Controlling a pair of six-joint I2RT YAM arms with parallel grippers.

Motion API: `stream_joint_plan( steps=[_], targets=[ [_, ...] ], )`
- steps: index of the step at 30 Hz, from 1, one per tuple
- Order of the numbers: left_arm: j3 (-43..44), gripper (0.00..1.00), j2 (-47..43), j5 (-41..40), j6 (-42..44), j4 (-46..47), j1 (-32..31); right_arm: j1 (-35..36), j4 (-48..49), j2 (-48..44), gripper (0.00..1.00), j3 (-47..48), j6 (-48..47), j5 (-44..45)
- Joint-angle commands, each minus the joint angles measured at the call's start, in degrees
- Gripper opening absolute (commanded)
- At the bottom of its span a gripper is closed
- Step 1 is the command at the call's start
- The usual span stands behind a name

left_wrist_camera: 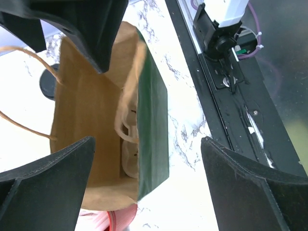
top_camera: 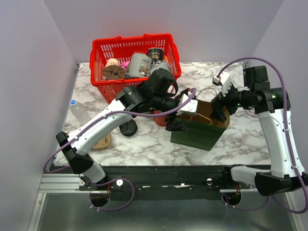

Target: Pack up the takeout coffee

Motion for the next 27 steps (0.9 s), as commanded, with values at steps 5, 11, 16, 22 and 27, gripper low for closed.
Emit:
stream_joint_plan(
  steps=[5,11,16,22,27],
  targets=[
    [-3.1,0.98,0.1,1.8,1.3,0.8,-0.4,-0.2,8.8,-1.2,0.97,-9.5,-4.7,-0.8],
    [-3.8,0.98,-1.6,1.2,1.1,1.5,-0.4,-0.1,11.1,-1.3,0.88,-10.8,-7.8,-2.4],
    [-3.6,0.98,-4.3,-1.1,0.9,1.5,1.0,-0.1,12.2,-0.7,0.54,-12.4,-11.0,-4.1],
    [-7.4,0.98,-10.5,-6.6,-6.0,6.1,7.9,-0.1,9.5,-0.4,0.07,-11.1,-13.4,-5.8],
    [-15.3,0.98,-15.2,-12.4,-8.3,11.0,14.5,-0.1,10.1,-6.1,0.01,-11.2,-13.1,-9.3]
  ],
)
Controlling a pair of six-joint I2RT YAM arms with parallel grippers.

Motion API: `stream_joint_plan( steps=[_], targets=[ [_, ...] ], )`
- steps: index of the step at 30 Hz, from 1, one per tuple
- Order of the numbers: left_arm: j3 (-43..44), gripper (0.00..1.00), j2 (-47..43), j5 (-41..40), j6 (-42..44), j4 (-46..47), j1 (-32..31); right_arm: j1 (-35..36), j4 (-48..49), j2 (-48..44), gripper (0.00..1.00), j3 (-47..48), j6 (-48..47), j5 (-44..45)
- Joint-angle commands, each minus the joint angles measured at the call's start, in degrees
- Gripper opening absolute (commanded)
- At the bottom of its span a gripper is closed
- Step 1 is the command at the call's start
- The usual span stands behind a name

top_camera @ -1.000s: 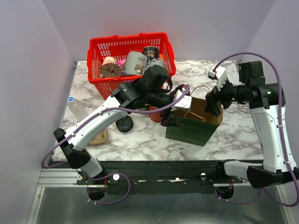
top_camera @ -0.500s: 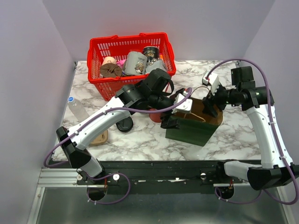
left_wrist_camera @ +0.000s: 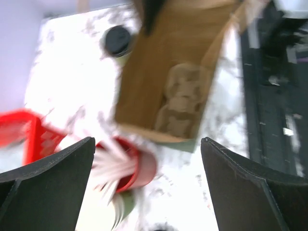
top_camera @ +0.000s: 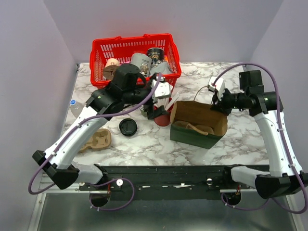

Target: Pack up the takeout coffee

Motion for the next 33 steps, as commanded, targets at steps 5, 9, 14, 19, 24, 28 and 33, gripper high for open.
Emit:
stream_joint_plan(
  steps=[5,9,14,19,24,28,33],
  targets=[
    [-11.7,0.98,-6.8,-9.5,-3.7,9.3,7.8,0.2,-0.5,-11.5,0.01,-5.2,-4.0,-5.4],
    [-14.1,0.98,-7.5,-10.3,-4.5,10.6,8.8,1.0,-0.5,-16.0,0.00,-8.7,-6.3,-5.5],
    [-16.0,0.98,-8.2,-11.8,-4.5,11.4,9.4,2.9,-0.3,-21.7,0.00,-11.3,-8.7,-6.2],
    [-17.5,0.98,-8.3,-13.0,-4.3,11.6,10.1,5.7,-1.5,-27.2,0.01,-11.3,-8.9,-8.5],
    [-18.0,0.98,-8.0,-13.3,-3.9,11.4,10.3,6.4,-4.0,-30.6,0.00,-13.5,-10.9,-10.2],
    [-18.8,0.98,-7.5,-13.8,-4.1,11.9,10.4,6.4,-3.9,-34.4,0.00,-16.6,-14.3,-10.1],
    [-19.1,0.98,-6.7,-13.8,-4.5,12.0,10.5,6.4,-1.4,-39.1,0.00,-19.3,-18.9,-9.9]
  ],
)
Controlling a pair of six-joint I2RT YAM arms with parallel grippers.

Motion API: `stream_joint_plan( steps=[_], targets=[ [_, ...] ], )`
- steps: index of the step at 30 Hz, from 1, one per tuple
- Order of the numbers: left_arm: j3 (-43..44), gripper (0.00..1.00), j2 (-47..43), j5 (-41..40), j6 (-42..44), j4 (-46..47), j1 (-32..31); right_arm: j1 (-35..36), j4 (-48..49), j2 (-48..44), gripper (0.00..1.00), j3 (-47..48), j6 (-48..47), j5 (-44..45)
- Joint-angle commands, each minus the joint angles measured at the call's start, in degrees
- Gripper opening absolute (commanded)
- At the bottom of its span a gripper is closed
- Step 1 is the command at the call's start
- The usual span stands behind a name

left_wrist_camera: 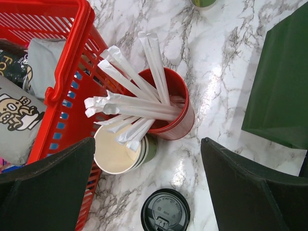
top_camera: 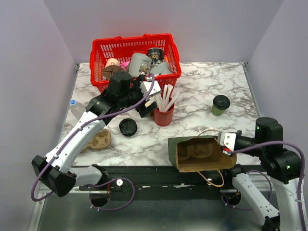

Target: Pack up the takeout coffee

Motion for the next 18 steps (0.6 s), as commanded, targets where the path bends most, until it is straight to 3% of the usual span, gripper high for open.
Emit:
stream_joint_plan(
  steps=[1,3,10,15,18],
  targets=[
    [-0.8,0.98,0.8,-1.2,-0.9,1.4,0.5,0.3,1.5,-3.7,0.01,-1.0,-5.5,-2.3],
    [-0.7,0.98,1.3,-0.9,-0.9,1.9,0.5,0.3,6.1,-3.7,0.01,-1.6,0.0,0.8],
    [0.9,0.98,3.6,-0.5,0.3,4.5,0.8,0.3,15.9,4.2,0.01,-0.8,0.5,11.2],
    [0.7,0.98,3.4,-0.6,0.1,4.7,1.1,0.3,18.3,5.3,0.00,-2.0,-2.5,10.2],
    [-0.3,0.98,2.7,-0.7,0.1,4.7,1.2,0.3,13.8,3.8,0.01,-3.0,-5.8,6.7]
  ],
)
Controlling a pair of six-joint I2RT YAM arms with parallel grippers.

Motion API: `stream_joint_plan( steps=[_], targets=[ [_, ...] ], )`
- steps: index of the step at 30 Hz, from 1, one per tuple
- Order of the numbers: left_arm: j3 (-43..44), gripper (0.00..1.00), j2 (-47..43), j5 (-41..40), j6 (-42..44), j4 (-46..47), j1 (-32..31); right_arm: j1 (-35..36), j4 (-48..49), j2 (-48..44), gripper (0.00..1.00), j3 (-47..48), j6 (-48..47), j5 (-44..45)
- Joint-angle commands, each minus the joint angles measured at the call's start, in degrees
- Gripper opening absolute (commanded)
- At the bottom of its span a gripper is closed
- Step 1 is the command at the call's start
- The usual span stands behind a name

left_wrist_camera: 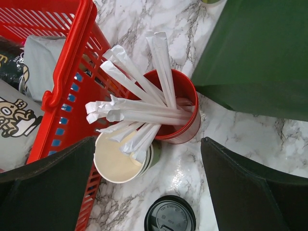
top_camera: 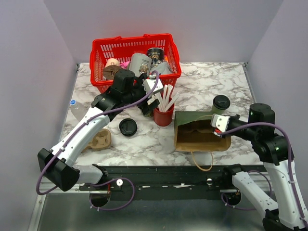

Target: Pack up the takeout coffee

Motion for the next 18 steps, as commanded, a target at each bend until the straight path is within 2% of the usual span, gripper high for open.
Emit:
stream_joint_plan(
  steps=[1,6,10,18],
  targets=[
    [-0.5,0.98,-1.2,-0.5,-0.2,1.3,0.6,0.3,-2.1,-3.0,0.01,-1.4,-5.3,-3.7],
    [-2.2,0.98,-2.3,-0.4,-0.7,1.2,0.7,0.2,-7.1,-6.7,0.01,-4.7,-8.4,-6.0],
    [-2.1,0.98,-2.6,-0.3,-0.6,0.4,0.8,0.3,-6.5,-6.6,0.00,-3.7,-5.3,-5.8],
    [0.9,0.98,-3.6,1.6,2.7,-6.0,1.0,0.2,-7.9,3.8,0.01,10.9,6.6,-6.8]
  ],
)
